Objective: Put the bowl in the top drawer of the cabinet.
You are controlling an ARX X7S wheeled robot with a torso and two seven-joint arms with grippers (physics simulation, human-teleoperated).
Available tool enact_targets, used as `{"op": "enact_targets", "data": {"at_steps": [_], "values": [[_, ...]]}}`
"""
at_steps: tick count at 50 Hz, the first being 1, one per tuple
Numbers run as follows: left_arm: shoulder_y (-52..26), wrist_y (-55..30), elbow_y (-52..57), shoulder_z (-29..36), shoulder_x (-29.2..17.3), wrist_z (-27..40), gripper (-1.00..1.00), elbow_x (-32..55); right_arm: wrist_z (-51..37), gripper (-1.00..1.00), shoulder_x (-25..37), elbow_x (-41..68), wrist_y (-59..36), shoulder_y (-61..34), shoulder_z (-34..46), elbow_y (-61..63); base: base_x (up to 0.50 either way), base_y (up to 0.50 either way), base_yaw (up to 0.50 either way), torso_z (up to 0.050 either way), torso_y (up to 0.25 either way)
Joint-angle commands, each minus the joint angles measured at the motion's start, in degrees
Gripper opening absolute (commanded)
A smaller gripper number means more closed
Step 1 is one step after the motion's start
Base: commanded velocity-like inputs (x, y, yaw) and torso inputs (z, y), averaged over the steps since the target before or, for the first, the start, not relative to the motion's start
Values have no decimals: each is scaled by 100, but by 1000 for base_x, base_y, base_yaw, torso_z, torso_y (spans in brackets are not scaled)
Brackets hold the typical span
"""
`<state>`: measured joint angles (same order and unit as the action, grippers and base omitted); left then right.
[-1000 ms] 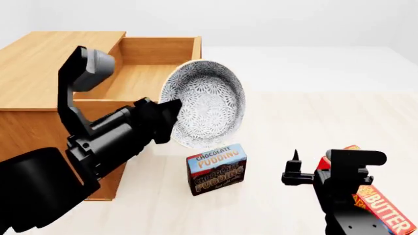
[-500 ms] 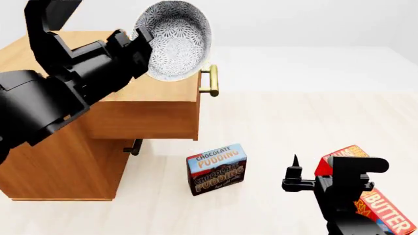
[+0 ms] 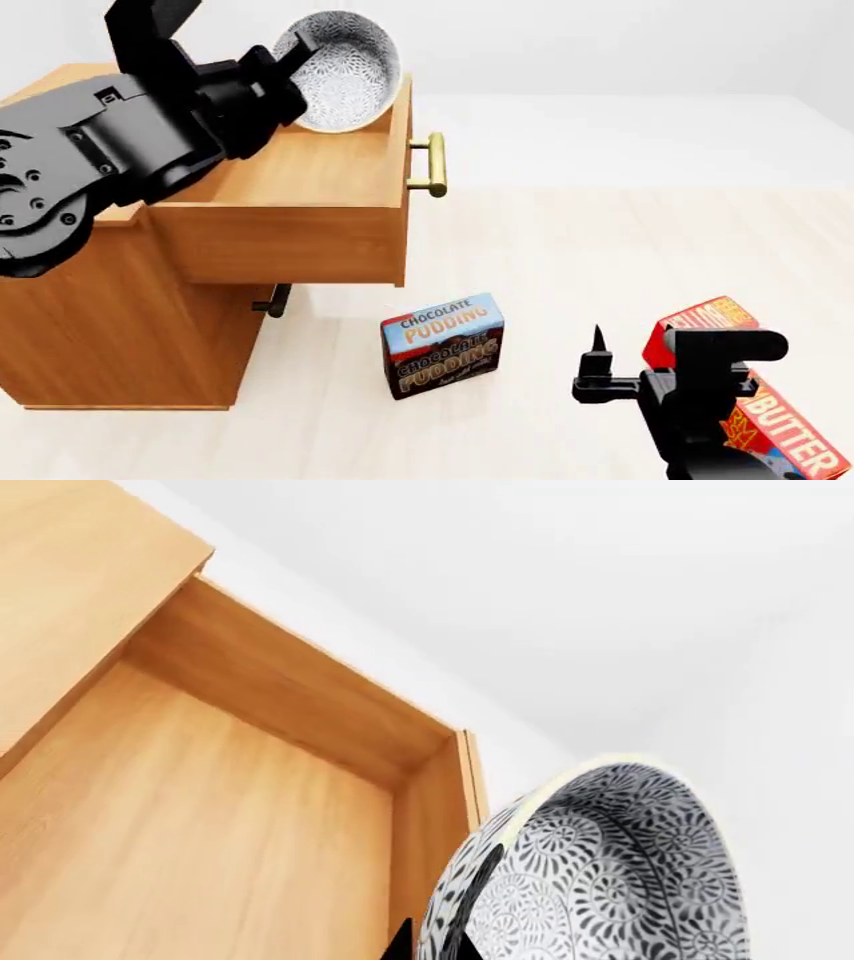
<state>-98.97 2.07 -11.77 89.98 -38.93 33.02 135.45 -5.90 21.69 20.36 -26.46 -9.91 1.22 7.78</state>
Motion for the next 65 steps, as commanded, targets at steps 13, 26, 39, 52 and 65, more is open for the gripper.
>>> {"op": "enact_targets", "data": {"at_steps": [13, 26, 39, 52, 65], "values": [[409, -923, -3393, 345, 1552, -664, -100, 318, 40, 100, 23, -12, 164, 41, 7, -271, 0, 0, 0, 0, 1], [371, -2155, -6309, 573, 2864, -1204, -100, 619, 79, 100, 35, -21, 234, 37, 43, -410, 0, 0, 0, 0, 0], [381, -1845, -6319, 1680, 2960, -862, -100, 2003, 72, 100, 29, -18, 353, 165, 24, -475, 0, 0, 0, 0, 1], [427, -1400, -6319, 2761, 3023, -492, -100, 3261, 135, 100, 22, 15, 477, 160, 8, -682, 0, 0, 0, 0, 0], [398, -1392, -6318, 3176, 3024, -563, -100, 3778, 118, 100, 30, 14, 482, 168, 33, -690, 0, 0, 0, 0, 1]]}}
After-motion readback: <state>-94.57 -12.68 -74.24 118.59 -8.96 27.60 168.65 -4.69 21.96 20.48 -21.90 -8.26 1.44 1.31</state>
